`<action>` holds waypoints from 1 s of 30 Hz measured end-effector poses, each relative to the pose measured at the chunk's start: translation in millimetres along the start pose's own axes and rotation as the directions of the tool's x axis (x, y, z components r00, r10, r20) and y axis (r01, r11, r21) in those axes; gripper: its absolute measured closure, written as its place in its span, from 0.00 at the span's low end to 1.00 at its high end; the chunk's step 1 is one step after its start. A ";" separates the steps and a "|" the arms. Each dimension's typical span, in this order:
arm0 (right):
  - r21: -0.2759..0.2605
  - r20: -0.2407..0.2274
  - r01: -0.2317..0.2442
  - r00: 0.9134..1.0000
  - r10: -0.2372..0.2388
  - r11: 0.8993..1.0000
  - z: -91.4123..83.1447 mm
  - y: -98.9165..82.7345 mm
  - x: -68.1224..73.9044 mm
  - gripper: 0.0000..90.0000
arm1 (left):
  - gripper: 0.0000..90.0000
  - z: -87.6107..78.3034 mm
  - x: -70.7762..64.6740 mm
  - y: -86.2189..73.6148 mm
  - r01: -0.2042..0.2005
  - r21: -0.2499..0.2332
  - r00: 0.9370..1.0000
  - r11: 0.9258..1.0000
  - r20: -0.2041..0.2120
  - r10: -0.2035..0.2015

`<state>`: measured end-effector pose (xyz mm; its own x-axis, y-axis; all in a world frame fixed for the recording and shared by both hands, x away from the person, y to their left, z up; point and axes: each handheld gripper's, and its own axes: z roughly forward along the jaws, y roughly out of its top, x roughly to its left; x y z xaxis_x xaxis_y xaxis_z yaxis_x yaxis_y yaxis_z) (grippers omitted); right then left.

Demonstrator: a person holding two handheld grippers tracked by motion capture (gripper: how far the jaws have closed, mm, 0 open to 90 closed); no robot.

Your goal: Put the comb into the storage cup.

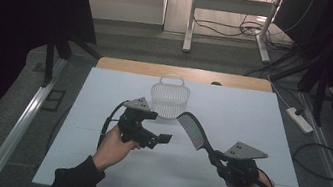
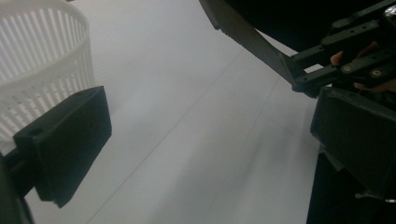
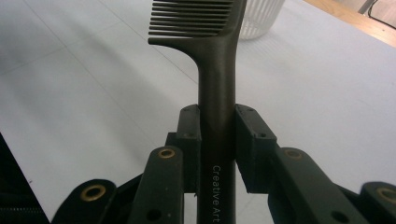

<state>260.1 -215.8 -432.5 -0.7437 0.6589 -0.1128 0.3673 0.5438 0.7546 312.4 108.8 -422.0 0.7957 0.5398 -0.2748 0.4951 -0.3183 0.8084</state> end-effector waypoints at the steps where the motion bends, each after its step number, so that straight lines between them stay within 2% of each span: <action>1: 0.000 -0.001 0.001 1.000 -0.001 1.000 0.7 0.5 1.4 0.81 | 0.00 0.1 0.0 -0.2 -0.001 0.001 1.000 1.000 -0.005 0.001; 6: -0.011 -0.006 0.010 1.000 -0.010 1.000 3.9 2.9 7.5 0.81 | 0.00 0.4 0.9 -1.6 0.027 -0.016 1.000 0.999 -0.002 -0.027; 7: -0.013 -0.007 0.013 1.000 -0.014 1.000 4.5 3.4 8.8 0.81 | 0.00 0.7 0.9 -1.6 0.033 -0.011 0.999 0.999 0.007 -0.033; 9: -0.016 -0.008 0.020 1.000 -0.020 1.000 5.6 4.5 11.5 0.81 | 0.00 1.5 -0.1 -1.5 0.026 0.003 1.000 1.000 -0.006 -0.026; 14: -0.024 -0.018 0.034 0.999 -0.034 0.999 9.9 6.5 18.8 0.81 | 0.00 3.5 -1.7 -1.7 0.032 0.018 0.999 0.999 -0.001 -0.032; 18: -0.028 -0.023 0.040 0.999 -0.041 0.999 12.8 7.9 23.7 0.81 | 0.00 6.0 -2.0 -1.4 0.061 0.026 0.997 0.998 0.035 -0.062; 26: -0.045 -0.039 0.028 0.999 -0.030 0.999 15.5 9.8 29.1 0.81 | 0.00 8.5 -2.9 0.5 0.082 0.030 0.995 0.996 0.057 -0.084; 30: -0.050 -0.046 0.036 0.998 -0.039 0.998 17.4 10.9 33.5 0.81 | 0.00 9.3 -1.4 1.3 0.111 0.024 0.992 0.994 0.064 -0.112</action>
<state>249.0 -178.7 -439.3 -0.7824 0.6127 -0.1118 0.3116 0.5406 0.7815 315.2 100.4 -425.4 0.7559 0.5209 -0.3965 0.5884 -0.2750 0.7604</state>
